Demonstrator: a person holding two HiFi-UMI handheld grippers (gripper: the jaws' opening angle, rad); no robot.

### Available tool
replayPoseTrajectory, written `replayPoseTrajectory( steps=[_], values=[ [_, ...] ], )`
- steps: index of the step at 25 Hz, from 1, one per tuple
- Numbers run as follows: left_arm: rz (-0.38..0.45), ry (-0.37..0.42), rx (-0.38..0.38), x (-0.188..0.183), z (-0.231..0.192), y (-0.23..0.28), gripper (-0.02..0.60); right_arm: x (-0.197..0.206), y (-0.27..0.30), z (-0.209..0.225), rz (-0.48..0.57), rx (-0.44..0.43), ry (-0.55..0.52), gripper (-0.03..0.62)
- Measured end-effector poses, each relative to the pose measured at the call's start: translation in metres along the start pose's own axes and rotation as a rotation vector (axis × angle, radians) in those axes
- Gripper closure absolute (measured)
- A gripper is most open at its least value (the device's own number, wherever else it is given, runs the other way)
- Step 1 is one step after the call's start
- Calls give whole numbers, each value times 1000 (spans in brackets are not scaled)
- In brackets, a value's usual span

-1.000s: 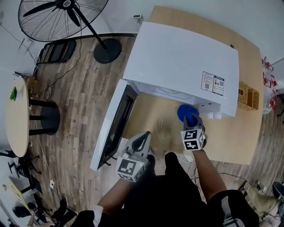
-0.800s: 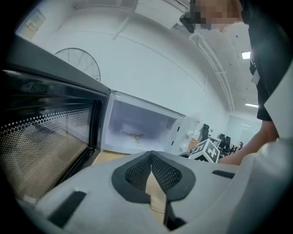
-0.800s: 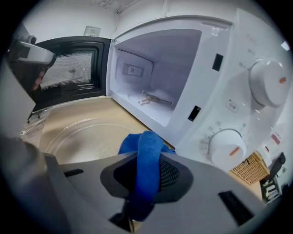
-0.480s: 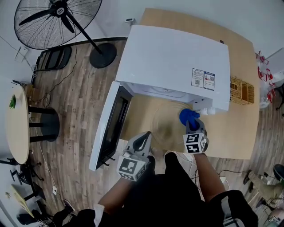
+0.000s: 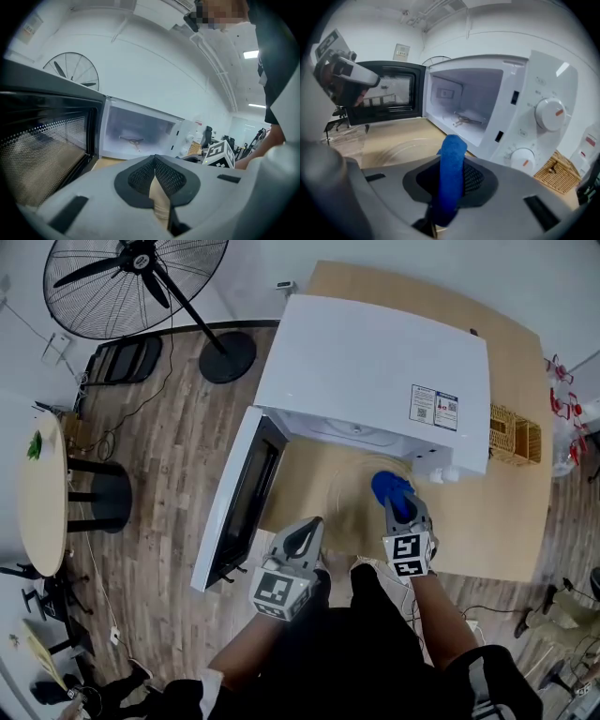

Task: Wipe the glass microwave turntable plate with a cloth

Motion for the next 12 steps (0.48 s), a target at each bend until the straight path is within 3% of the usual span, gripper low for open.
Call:
replayPoseTrajectory(
  steps=[6,12],
  values=[
    [5,-24,-41,6,-4,-12,580,-29,-2,-54,81,-177,-53,530],
    [4,-23,-87,9,-14,-29,580,-33,2,-111,62,-340,-138,530]
  ],
)
Point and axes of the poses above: the fingertips, and each gripper's own axes: y forward along the fingers, z to its right, x out of its underside, the point moved 3 cm from there along -y, backward along the fingers, and after that the axes turned 5 degrees about -y, right-handed, at the moved point
